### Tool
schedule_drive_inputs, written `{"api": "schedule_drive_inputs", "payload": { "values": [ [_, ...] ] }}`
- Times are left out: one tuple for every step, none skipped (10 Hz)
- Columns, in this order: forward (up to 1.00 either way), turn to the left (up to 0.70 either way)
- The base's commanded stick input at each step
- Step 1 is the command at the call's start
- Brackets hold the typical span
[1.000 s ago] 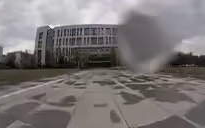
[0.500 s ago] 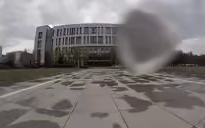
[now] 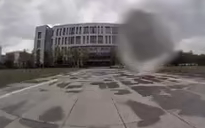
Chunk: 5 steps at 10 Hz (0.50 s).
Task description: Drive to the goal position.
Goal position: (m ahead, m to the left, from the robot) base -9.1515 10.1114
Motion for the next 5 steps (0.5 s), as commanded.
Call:
{"api": "schedule_drive_inputs", "payload": {
  "values": [
    [0.70,0.01],
    [0.70,0.20],
    [0.70,0.33],
    [0.70,0.30],
    [0.70,0.00]
  ]
}}
